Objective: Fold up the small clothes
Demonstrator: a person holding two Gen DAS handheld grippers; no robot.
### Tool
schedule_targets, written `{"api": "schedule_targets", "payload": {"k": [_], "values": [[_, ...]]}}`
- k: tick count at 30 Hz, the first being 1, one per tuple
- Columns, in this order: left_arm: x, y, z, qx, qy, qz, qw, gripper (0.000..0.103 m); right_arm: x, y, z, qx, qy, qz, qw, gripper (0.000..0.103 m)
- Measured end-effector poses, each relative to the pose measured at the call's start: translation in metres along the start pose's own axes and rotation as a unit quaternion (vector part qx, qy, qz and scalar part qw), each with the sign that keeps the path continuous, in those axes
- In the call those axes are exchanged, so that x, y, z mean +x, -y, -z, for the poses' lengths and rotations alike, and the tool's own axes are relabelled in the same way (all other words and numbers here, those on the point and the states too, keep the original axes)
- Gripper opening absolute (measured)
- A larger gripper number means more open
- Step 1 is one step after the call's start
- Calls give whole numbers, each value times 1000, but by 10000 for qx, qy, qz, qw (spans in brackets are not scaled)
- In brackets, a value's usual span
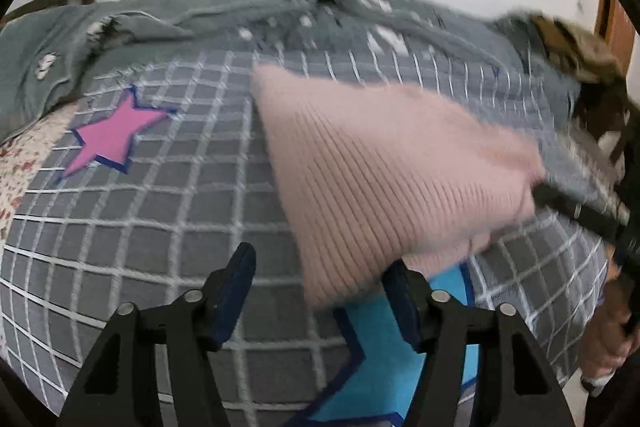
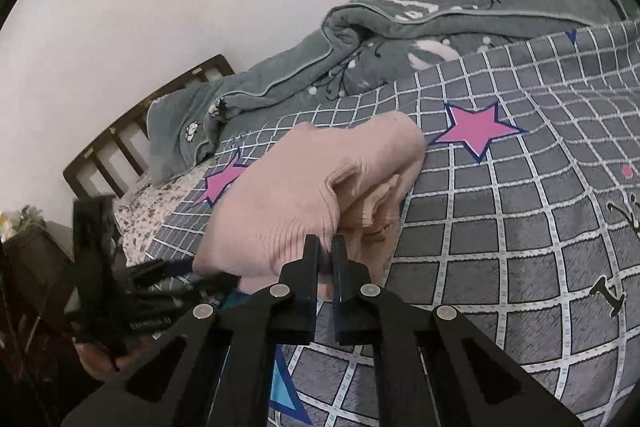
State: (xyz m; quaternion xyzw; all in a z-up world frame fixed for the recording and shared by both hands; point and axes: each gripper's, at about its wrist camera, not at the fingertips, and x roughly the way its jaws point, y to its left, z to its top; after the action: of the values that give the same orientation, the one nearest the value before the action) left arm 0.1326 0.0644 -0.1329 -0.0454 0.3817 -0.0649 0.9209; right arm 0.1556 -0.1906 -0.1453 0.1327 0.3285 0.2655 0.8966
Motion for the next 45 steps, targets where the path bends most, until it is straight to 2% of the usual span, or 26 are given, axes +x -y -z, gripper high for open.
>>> {"api": "schedule_targets", "payload": {"k": [3,7,11,14,15,16,17,19,22,24,26,29,33,38,42,45], "values": [[-9,-18,-4,-373,-10,389,9985,61,-2,4,4,45,-14,49,10000,5],[-7,-11,4,-9,-77,187,9998,61,14,9,14,76,-301,306,9990,5],[-10,-17,10,-182,-203,320,9991,61,14,3,15,-91,-444,288,9986,9],[-20,-22,8,-252,-123,390,9988,64,-3,-8,4,-286,-46,162,9994,11],[-24,-24,7,-283,-64,393,9988,65,-8,-13,-1,-378,104,144,9991,15],[-27,-26,4,-328,6,367,9988,66,-12,-17,-7,-447,246,105,9986,25],[-29,-27,1,-362,52,329,9988,67,-13,-19,-12,-483,368,126,9981,30],[-29,-28,-7,-446,123,275,9986,67,-4,-23,-24,-484,493,369,9969,29],[-21,-23,-21,-458,119,209,9987,67,13,-21,-31,-420,437,606,9963,27],[-14,-17,-28,-438,104,116,9989,67,30,-15,-28,-427,175,1025,9937,9],[-5,-12,-33,-441,38,74,9990,67,43,-4,-21,-360,-175,1208,9919,7],[4,-7,-37,-406,0,31,9992,67,43,10,-11,-211,-261,1165,9926,6],[11,-3,-46,-293,-24,-117,9995,67,34,13,-16,-146,-206,995,9947,7],[18,-5,-63,-247,27,-254,9994,67,30,12,-39,214,86,359,9991,8],[25,-11,-76,-307,53,-339,9989,67,47,7,-47,50,83,478,9988,11],[31,-15,-82,-327,42,-381,9987,67,67,8,-43,-207,-217,758,9967,11]]}}
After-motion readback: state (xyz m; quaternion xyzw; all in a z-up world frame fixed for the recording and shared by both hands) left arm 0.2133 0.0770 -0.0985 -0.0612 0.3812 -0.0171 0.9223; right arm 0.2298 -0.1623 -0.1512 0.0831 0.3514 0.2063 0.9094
